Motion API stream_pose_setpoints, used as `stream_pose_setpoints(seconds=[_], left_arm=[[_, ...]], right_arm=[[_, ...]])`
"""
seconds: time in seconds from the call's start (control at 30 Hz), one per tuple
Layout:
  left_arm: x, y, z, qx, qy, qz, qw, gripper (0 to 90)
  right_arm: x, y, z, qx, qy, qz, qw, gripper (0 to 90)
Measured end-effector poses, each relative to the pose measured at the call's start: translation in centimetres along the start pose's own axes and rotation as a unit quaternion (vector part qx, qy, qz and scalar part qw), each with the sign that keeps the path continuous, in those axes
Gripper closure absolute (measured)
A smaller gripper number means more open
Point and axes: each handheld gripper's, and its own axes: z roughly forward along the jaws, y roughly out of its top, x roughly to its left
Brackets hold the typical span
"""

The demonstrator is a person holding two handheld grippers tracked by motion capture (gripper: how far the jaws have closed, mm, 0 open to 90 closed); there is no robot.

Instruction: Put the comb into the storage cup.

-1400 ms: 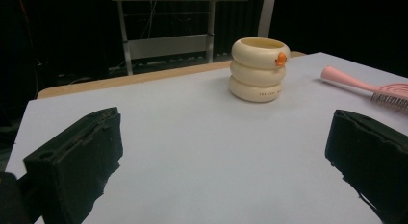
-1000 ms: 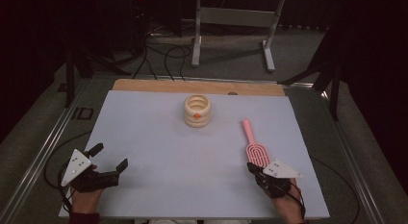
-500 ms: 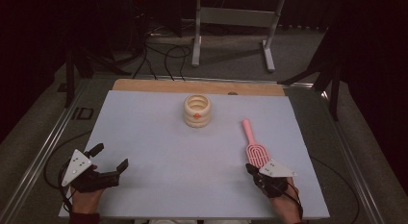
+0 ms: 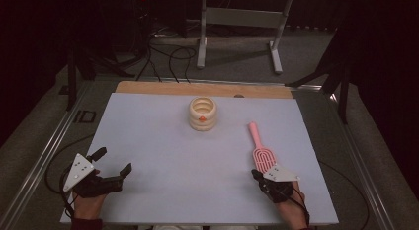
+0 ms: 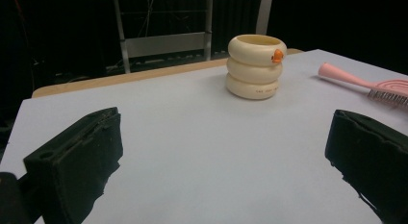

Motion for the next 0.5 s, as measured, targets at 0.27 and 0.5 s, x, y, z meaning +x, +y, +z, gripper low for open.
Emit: stream_pose_setpoints(seconds=[0.27, 0.5], left_arm=[[-0.04, -0.04, 0.04, 0.002, -0.001, 0.0, 1.0, 0.3], [0.05, -0.08, -0.03, 0.002, 0.0, -0.001, 1.0, 0.3]], right_arm=[[-0.28, -0.34, 0.28, 0.018, -0.009, 0.008, 0.9998, 90.0], [-0.87, -0.63, -0.01, 0.028, -0.017, 0.011, 0.9994, 90.0]])
